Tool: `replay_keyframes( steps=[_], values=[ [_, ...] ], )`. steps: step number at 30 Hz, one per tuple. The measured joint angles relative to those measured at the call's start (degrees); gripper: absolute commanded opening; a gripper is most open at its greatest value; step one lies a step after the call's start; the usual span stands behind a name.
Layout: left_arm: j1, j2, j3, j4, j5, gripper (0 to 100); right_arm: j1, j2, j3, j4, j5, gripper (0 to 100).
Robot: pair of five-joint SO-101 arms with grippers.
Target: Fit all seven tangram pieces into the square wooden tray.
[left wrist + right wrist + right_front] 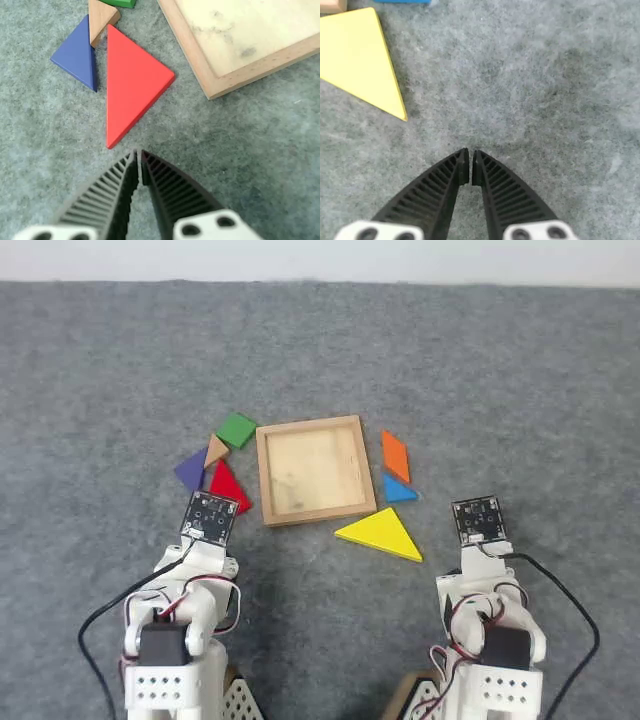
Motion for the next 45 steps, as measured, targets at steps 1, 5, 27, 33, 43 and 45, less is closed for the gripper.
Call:
replay_keyframes(
  steps=[1,5,27,33,43,45],
  values=[
    [0.0,0.0,0.0,0.0,0.0,1,0.0,0.0,0.0,0.0,0.0,3.3],
    [0.0,0.0,0.0,0.0,0.0,1,0.0,0.0,0.0,0.0,0.0,3.3],
    [0.0,0.0,0.0,0.0,0.0,1,-4.2,0.0,0.0,0.0,-0.1,3.6],
    [0.0,0.0,0.0,0.0,0.0,1,-14.9,0.0,0.0,-2.7,0.0,3.6],
    [0.0,0.0,0.0,0.0,0.0,1,-28.1,3.3,-12.7,-18.3,8.2,4.1],
    [0.0,0.0,0.0,0.0,0.0,1,-31.1,10.6,-14.9,-20.6,8.3,8.3]
  ],
)
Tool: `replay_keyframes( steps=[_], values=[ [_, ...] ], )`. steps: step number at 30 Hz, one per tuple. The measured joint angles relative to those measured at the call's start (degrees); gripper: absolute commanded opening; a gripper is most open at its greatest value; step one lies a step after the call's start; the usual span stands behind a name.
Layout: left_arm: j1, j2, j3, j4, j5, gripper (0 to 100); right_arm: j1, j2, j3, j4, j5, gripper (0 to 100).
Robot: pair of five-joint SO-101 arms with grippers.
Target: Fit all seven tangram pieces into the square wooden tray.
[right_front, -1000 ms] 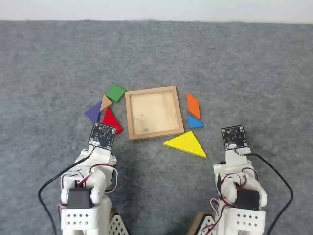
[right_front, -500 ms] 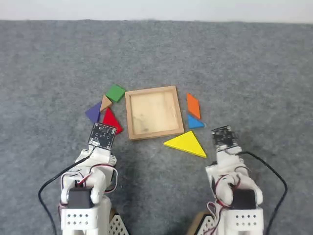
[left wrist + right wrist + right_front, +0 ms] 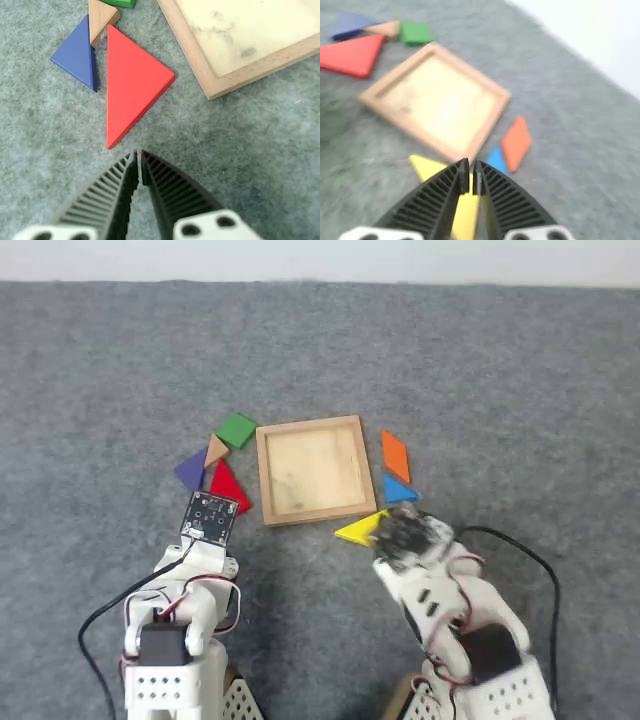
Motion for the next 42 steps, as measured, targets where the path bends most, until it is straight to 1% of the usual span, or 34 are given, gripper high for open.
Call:
replay_keyframes(
  steps=[3,5,7,11,13,15,18,23,25,32,36,42],
  values=[
    [0.0,0.0,0.0,0.0,0.0,1,-1.3,14.1,-6.2,-2.0,0.6,18.0],
    [0.0,0.0,0.0,0.0,0.0,1,-1.8,26.8,-12.1,-2.4,3.7,22.4],
    [0.0,0.0,0.0,0.0,0.0,1,-3.0,38.5,-17.9,-2.6,8.6,25.4],
    [0.0,0.0,0.0,0.0,0.0,1,-4.9,61.5,-28.0,-2.7,16.3,26.7],
    [0.0,0.0,0.0,0.0,0.0,1,-5.6,71.0,-32.0,-2.7,17.3,26.7],
    [-1.4,0.0,0.0,0.0,0.0,1,-5.6,77.4,-35.0,-2.5,17.9,26.8],
    [-4.3,0.0,0.0,0.0,0.0,1,-5.6,80.7,-36.7,-0.8,19.9,27.1],
    [-5.8,0.0,0.0,0.0,0.0,1,-5.5,81.9,-37.1,0.9,24.4,36.5],
    [-5.8,0.0,0.0,0.0,0.0,1,-4.7,82.1,-37.2,0.9,26.9,37.6],
    [-5.8,0.0,0.0,0.0,0.0,1,0.6,84.5,-37.2,0.9,31.6,35.1],
    [-6.1,0.0,0.0,0.0,0.0,1,0.2,90.2,-37.8,0.9,33.6,31.4],
    [-6.1,0.0,0.0,0.0,0.0,1,0.7,92.2,-41.9,3.8,35.1,25.1]
  ],
)
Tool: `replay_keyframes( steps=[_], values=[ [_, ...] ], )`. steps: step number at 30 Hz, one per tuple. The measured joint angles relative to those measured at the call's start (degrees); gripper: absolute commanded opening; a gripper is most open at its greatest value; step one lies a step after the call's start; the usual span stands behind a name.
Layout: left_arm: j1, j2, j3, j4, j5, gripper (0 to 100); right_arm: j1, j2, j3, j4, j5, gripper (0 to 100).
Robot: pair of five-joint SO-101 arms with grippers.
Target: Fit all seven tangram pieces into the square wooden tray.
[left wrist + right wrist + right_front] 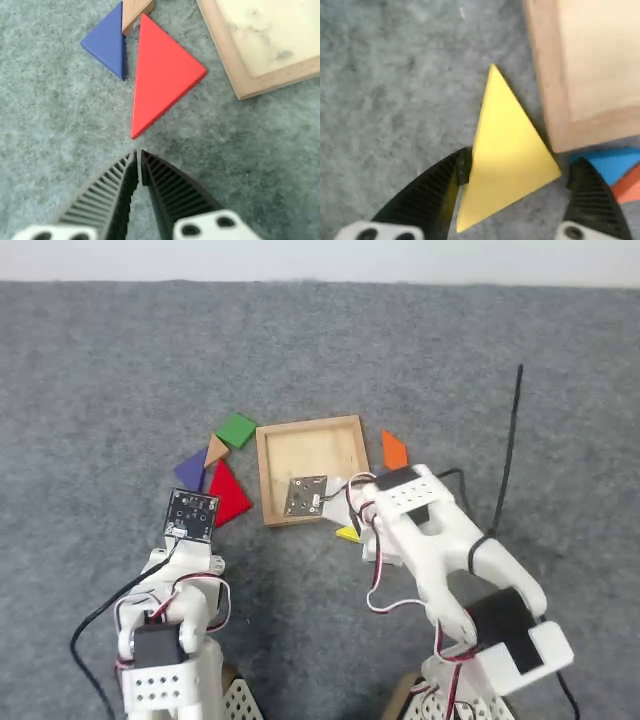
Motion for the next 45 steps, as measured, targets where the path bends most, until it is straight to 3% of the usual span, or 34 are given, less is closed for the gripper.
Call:
replay_keyframes(
  steps=[7,16,45],
  values=[
    [0.0,0.0,0.0,0.0,0.0,1,-0.1,0.7,-0.3,3.0,2.3,24.4],
    [0.0,0.0,0.0,0.0,0.0,1,1.8,0.7,0.1,4.0,3.6,33.1],
    [0.0,0.0,0.0,0.0,0.0,1,6.9,4.0,-2.5,4.4,1.1,32.9]
  ],
)
